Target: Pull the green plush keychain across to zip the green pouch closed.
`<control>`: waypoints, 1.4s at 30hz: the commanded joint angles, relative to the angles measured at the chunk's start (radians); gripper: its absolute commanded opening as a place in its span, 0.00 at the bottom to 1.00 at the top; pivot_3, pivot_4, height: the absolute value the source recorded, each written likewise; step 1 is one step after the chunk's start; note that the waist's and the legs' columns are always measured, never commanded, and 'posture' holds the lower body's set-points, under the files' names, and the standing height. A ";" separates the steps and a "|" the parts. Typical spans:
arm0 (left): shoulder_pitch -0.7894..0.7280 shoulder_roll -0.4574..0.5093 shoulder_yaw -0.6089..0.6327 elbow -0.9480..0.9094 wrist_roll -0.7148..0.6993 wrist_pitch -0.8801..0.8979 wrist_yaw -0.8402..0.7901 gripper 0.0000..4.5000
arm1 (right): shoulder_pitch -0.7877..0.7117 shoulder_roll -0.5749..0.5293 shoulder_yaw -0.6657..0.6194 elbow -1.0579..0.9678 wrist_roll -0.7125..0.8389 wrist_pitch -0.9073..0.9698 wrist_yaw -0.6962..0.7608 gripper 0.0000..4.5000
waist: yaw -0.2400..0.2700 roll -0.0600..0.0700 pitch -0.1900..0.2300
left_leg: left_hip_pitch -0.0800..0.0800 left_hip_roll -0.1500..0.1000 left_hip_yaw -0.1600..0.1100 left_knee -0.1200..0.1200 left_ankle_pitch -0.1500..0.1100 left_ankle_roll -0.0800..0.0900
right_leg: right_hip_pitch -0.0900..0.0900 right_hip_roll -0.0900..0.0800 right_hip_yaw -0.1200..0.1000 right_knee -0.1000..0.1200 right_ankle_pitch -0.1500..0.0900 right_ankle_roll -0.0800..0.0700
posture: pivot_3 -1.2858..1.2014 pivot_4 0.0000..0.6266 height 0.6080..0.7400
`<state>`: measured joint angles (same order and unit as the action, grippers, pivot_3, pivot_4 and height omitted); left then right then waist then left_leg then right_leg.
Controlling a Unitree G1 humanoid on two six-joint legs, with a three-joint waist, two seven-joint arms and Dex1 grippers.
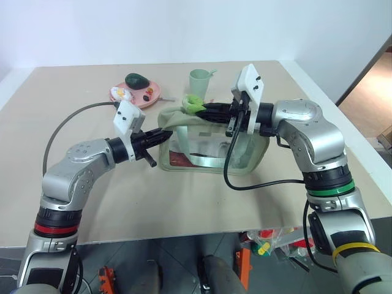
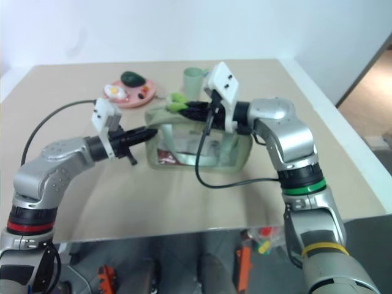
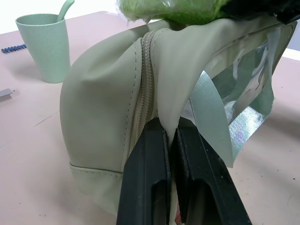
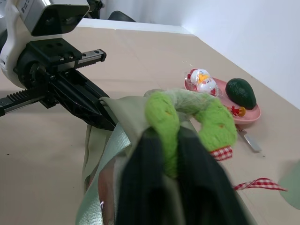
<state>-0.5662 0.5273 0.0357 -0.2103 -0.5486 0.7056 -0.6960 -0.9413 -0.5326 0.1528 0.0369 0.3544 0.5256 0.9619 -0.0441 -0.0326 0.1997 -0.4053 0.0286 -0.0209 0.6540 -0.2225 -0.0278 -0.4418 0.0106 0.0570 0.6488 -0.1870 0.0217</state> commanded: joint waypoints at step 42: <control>0.020 -0.098 -0.002 -0.116 0.088 0.000 0.234 0.00 | 0.570 -0.242 -0.126 -0.103 -0.344 -0.176 -0.338 0.01 | -0.004 -0.001 0.000 | 0.005 -0.002 0.012 0.002 0.002 0.002 | 0.001 0.001 0.017 -0.001 0.004 0.005 | 0.52 0.24 1.00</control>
<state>-0.5440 0.4275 0.0147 -0.2949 -0.4753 0.7353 -0.4786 -0.3621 -0.7746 0.0336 -0.0848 0.0380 0.3789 0.6381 -0.0481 -0.0335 0.1994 -0.4005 0.0261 -0.0082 0.6557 -0.2205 -0.0255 -0.4406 0.0120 0.0745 0.6477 -0.1828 0.0265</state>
